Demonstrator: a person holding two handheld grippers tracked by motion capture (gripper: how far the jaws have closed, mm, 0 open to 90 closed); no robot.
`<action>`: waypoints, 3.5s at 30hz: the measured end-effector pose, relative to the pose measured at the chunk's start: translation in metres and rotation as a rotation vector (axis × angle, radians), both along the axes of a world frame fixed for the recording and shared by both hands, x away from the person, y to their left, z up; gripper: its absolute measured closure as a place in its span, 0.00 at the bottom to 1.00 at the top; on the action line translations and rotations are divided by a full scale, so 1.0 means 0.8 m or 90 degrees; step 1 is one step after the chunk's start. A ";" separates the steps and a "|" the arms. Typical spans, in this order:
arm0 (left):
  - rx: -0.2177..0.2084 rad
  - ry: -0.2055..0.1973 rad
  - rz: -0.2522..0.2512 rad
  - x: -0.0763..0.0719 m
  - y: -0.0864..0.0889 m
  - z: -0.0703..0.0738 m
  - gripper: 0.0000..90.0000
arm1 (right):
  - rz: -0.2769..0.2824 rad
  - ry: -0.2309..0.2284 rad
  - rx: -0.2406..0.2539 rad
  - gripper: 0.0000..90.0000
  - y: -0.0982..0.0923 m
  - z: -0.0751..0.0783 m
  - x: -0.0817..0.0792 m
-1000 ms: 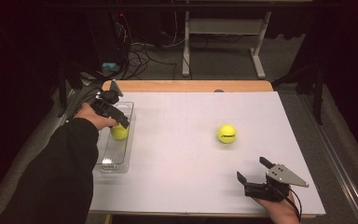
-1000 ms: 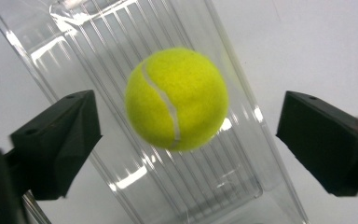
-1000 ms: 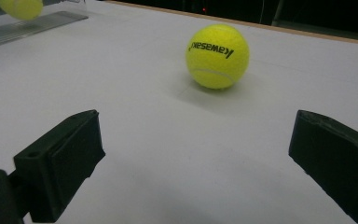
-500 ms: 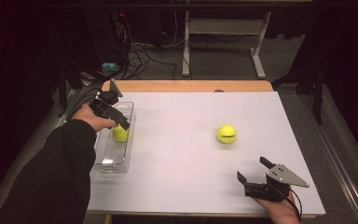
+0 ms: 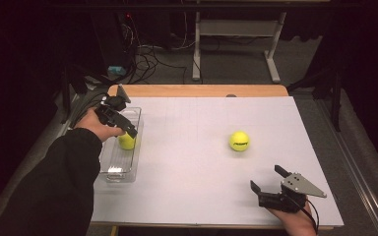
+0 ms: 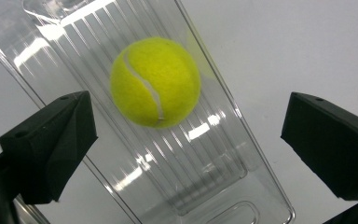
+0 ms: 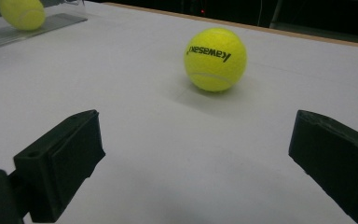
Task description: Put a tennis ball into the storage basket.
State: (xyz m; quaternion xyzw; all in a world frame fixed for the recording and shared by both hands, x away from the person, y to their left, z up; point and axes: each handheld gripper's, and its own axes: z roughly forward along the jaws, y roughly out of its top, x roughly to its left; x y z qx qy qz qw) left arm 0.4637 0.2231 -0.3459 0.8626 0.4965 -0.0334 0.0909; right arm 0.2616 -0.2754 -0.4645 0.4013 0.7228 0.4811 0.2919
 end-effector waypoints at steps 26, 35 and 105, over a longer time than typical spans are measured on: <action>0.004 -0.037 -0.146 -0.053 -0.139 0.000 0.00 | -0.005 -0.006 0.009 0.03 -0.002 0.005 -0.001; 0.003 -0.036 -0.170 -0.068 -0.159 -0.004 0.00 | -0.006 -0.007 0.013 0.03 0.000 0.006 0.004; -0.013 -0.024 -0.198 -0.116 -0.161 -0.024 0.02 | -0.049 0.176 -0.098 0.18 0.077 0.004 0.188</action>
